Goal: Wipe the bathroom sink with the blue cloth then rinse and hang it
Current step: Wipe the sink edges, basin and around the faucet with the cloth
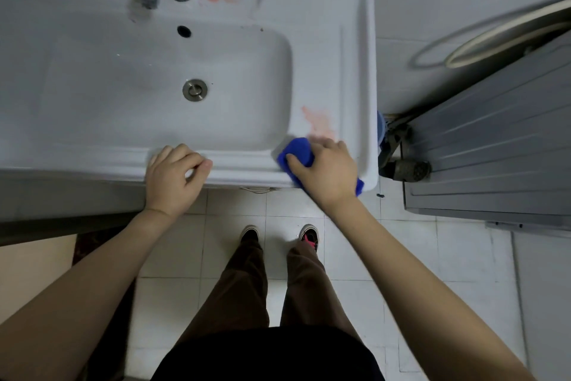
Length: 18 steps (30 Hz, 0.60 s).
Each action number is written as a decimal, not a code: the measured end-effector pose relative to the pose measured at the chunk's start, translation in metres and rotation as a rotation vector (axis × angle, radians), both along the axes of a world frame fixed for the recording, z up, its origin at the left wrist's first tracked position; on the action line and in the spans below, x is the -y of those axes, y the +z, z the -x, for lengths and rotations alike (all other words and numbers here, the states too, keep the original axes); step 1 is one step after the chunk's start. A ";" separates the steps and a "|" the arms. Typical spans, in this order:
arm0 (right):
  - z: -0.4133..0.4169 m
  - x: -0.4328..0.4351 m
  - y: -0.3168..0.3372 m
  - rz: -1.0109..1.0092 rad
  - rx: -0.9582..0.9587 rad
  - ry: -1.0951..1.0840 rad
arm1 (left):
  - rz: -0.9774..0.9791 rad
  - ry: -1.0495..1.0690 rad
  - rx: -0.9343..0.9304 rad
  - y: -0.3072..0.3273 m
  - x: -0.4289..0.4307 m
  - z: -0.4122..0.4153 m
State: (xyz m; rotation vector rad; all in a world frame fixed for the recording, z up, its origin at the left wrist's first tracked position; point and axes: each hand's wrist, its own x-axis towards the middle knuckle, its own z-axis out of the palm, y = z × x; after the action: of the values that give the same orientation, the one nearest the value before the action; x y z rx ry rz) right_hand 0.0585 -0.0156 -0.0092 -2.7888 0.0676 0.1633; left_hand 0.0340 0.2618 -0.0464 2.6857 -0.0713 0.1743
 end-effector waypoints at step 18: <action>-0.141 0.107 0.003 -0.135 0.061 0.056 | 0.065 -0.008 0.015 0.006 0.138 -0.007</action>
State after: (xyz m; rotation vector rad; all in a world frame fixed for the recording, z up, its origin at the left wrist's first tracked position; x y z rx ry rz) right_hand 0.1992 -0.1222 -0.0059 -2.6602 -0.0360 0.0926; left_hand 0.0409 0.1242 -0.0403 2.6188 -0.0790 0.1912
